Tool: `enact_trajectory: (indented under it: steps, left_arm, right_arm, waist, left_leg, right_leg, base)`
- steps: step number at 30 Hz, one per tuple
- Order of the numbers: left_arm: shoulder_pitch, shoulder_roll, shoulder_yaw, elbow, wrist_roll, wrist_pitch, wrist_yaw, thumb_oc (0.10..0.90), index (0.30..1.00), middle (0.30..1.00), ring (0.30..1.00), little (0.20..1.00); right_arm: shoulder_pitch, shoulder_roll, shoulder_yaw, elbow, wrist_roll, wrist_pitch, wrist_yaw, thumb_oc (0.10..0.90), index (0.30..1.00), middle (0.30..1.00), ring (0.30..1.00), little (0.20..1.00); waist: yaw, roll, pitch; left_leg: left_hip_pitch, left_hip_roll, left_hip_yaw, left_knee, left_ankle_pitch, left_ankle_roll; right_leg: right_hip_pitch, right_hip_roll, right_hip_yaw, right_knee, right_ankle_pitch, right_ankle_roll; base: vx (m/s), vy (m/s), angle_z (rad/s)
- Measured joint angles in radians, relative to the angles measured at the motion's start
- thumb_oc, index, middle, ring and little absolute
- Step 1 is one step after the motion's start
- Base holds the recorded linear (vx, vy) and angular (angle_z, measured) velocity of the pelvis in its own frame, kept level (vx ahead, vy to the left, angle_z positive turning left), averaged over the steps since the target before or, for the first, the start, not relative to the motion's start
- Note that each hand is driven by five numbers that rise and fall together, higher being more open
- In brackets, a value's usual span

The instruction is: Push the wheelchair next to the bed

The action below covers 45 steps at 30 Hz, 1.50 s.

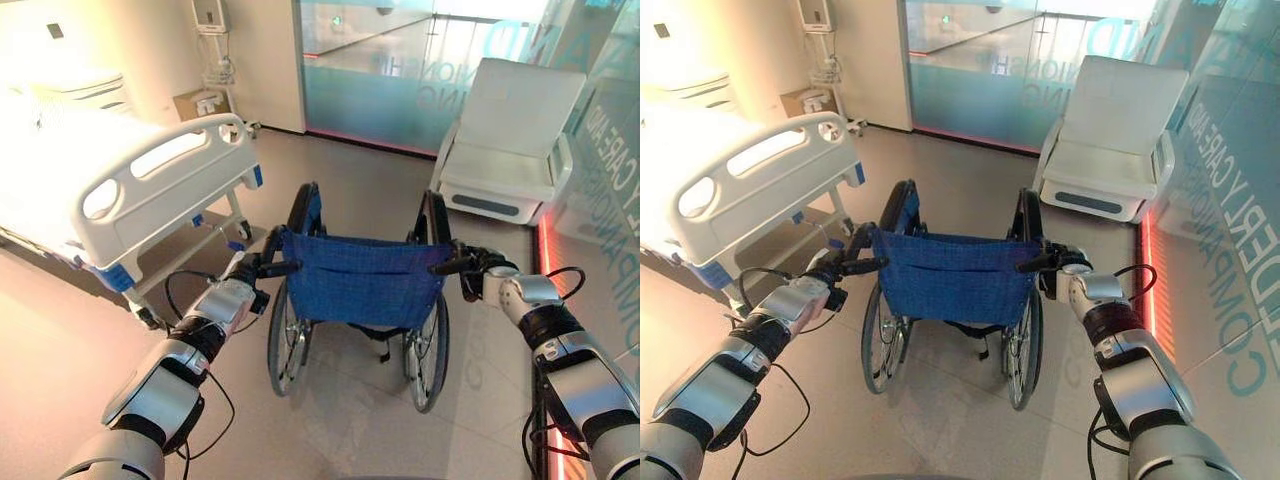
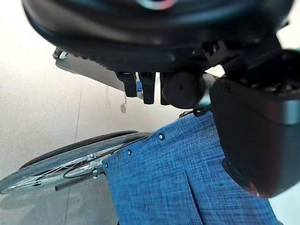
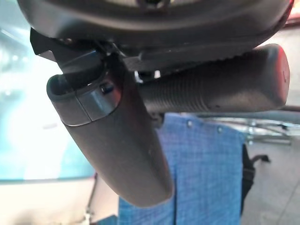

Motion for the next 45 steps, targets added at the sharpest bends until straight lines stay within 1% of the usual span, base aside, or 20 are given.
enact_trajectory:
  steps: [6,8,9,10,11,12,15,18,22,27,30,31,33,37,39,45]
  left_arm:
    - [-0.003,-0.001,0.0,0.0,-0.011,0.0,0.043,0.8,0.9,0.9,0.9,0.9]
    - [-0.012,0.0,0.0,0.0,0.018,0.0,0.064,0.8,0.9,0.9,0.9,0.9]
    - [-0.02,0.001,0.0,0.0,0.022,0.001,0.067,0.8,0.9,0.9,0.9,0.9]
    - [-0.036,0.004,0.0,0.001,0.023,0.003,0.067,0.8,0.9,0.9,0.9,0.9]
    - [-0.042,0.006,0.0,0.001,0.023,0.003,0.067,0.8,0.9,0.9,0.9,0.9]
    - [-0.055,0.006,0.0,0.001,0.023,0.003,0.067,0.8,0.9,0.9,0.9,0.9]
    - [-0.094,0.009,0.0,0.002,0.023,0.004,0.071,0.8,0.9,0.9,0.9,0.9]
    - [-0.125,0.013,0.0,0.002,0.022,0.004,0.103,0.8,0.9,0.9,0.9,0.9]
    - [-0.145,0.016,0.0,0.003,-0.008,0.004,0.121,0.8,0.9,0.9,0.9,0.9]
    - [-0.147,0.044,0.002,0.003,-0.054,0.006,0.118,0.8,0.9,0.9,0.9,0.9]
    - [-0.15,0.059,0.002,0.003,-0.056,0.027,0.087,0.8,0.9,0.9,0.9,0.9]
    - [-0.152,0.063,0.002,0.003,-0.055,0.05,0.053,0.8,0.9,0.9,0.9,0.9]
    - [-0.152,0.069,0.002,0.003,-0.055,0.068,0.027,0.8,0.9,0.9,0.9,0.9]
    - [-0.152,0.08,0.001,0.019,-0.052,0.125,-0.082,0.8,0.9,0.9,0.9,0.9]
    - [-0.152,0.08,-0.002,0.037,-0.043,0.134,-0.139,0.8,0.9,0.9,0.9,0.9]
    - [-0.152,0.079,-0.004,0.045,-0.013,0.134,-0.218,0.8,0.9,0.9,0.9,0.9]
  right_arm:
    - [-0.016,0.001,0.02,0.003,-0.009,0.017,0.002,0.8,0.9,0.9,0.9,0.9]
    - [-0.025,0.0,0.02,0.007,-0.009,0.034,0.002,0.8,0.9,0.9,0.9,0.9]
    - [-0.029,-0.001,0.02,0.009,-0.009,0.038,0.002,0.689,0.733,0.733,0.733,0.733]
    - [-0.04,-0.001,0.02,0.019,-0.009,0.047,0.007,0.593,0.589,0.589,0.589,0.589]
    - [-0.046,0.0,0.02,0.027,-0.008,0.051,0.011,0.511,0.467,0.467,0.467,0.467]
    - [-0.05,-0.001,0.02,0.033,-0.009,0.057,0.018,0.4,0.3,0.3,0.3,0.3]
    - [-0.054,-0.007,0.019,0.054,-0.035,0.055,0.018,0.4,0.3,0.3,0.3,0.3]
    - [-0.061,-0.011,0.02,0.061,-0.039,0.057,0.031,0.4,0.3,0.3,0.3,0.3]
    - [-0.062,-0.013,0.021,0.068,-0.066,0.06,0.024,0.4,0.3,0.3,0.3,0.3]
    - [-0.07,-0.023,0.021,0.068,-0.073,0.065,0.026,0.4,0.3,0.3,0.3,0.3]
    - [-0.072,-0.031,0.021,0.068,-0.073,0.071,0.026,0.4,0.3,0.3,0.3,0.3]
    - [-0.072,-0.038,0.021,0.068,-0.073,0.077,0.026,0.4,0.3,0.3,0.3,0.3]
    - [-0.073,-0.042,0.021,0.068,-0.073,0.077,0.026,0.4,0.3,0.3,0.3,0.3]
    - [-0.083,-0.041,0.021,0.08,-0.073,0.08,0.025,0.4,0.3,0.3,0.3,0.3]
    - [-0.084,-0.041,0.021,0.079,-0.073,0.08,0.025,0.4,0.3,0.3,0.3,0.3]
    - [-0.086,-0.038,0.024,0.079,-0.074,0.08,0.026,0.4,0.3,0.3,0.3,0.3]
  waist:
    - [-0.002,-0.003,0.002]
    - [-0.001,-0.008,0.009]
    - [0.0,-0.009,0.013]
    - [0.0,-0.013,0.017]
    - [0.0,-0.013,0.018]
    - [0.001,-0.014,0.018]
    - [0.001,-0.009,0.022]
    - [-0.005,0.003,0.03]
    - [0.004,0.004,0.03]
    - [0.004,0.011,0.035]
    - [0.002,0.017,0.038]
    - [0.004,0.021,0.041]
    - [0.006,0.025,0.043]
    - [0.007,0.026,0.044]
    - [0.005,0.026,0.044]
    - [0.002,0.026,0.044]
  left_leg:
    - [-0.004,0.0,0.003,0.0,0.0,0.0]
    - [-0.004,0.0,0.002,0.0,0.0,0.0]
    - [-0.004,0.0,0.002,0.0,0.0,0.0]
    - [-0.003,0.0,0.002,0.0,0.0,0.0]
    - [-0.003,-0.001,0.002,0.0,0.0,0.0]
    - [-0.003,-0.001,0.002,0.0,0.0,0.0]
    - [-0.004,-0.001,0.002,0.0,0.0,0.0]
    - [-0.004,-0.001,0.002,0.0,0.0,0.0]
    - [-0.004,-0.001,0.0,0.0,0.0,0.0]
    - [-0.006,-0.002,-0.005,0.0,0.001,0.001]
    - [-0.005,-0.002,-0.017,0.0,0.002,0.002]
    - [-0.002,-0.002,-0.021,0.0,0.003,0.002]
    - [-0.002,-0.002,-0.022,0.0,0.004,0.001]
    - [-0.002,-0.002,-0.025,0.0,0.005,0.001]
    - [-0.002,-0.002,-0.025,0.0,0.005,0.001]
    - [-0.002,-0.003,-0.024,0.0,0.005,0.001]
  right_leg:
    - [-0.005,0.0,0.002,0.0,0.002,0.0]
    - [-0.004,0.0,0.001,0.0,0.002,0.0]
    - [-0.004,0.0,0.001,0.0,0.002,0.0]
    - [-0.004,0.0,0.001,0.0,0.002,0.0]
    - [-0.004,0.0,0.001,0.0,0.002,0.0]
    - [-0.003,-0.001,0.001,0.0,0.002,0.0]
    - [-0.003,-0.001,-0.001,0.0,0.002,0.0]
    - [-0.002,-0.001,-0.003,0.0,0.002,0.0]
    - [-0.001,-0.002,-0.006,0.0,0.002,0.0]
    - [0.0,-0.002,-0.011,0.0,0.002,0.0]
    - [0.008,-0.003,-0.024,0.0,0.0,-0.001]
    - [0.014,-0.003,-0.029,0.0,-0.001,-0.002]
    - [0.015,-0.003,-0.03,0.0,-0.001,-0.002]
    - [0.016,-0.004,-0.031,0.0,-0.001,-0.002]
    - [0.016,-0.004,-0.031,0.0,-0.001,-0.002]
    - [0.015,-0.004,-0.029,0.0,-0.001,-0.003]
  base:
    - [0.0,0.002,-0.02]
    - [0.0,0.0,0.0]
    - [0.0,0.0,0.0]
    - [0.0,0.0,0.0]
    - [0.0,0.0,0.0]
    - [0.0,0.0,0.0]
    - [0.0,0.0,0.0]
    - [0.0,0.0,0.0]
    - [-0.01,0.001,0.01]
    - [-0.03,0.0,0.02]
    - [-0.03,0.0,0.11]
    - [-0.01,0.001,0.12]
    - [0.0,0.001,0.06]
    - [0.0,0.001,0.01]
    - [0.0,0.0,0.0]
    - [0.0,0.0,0.0]
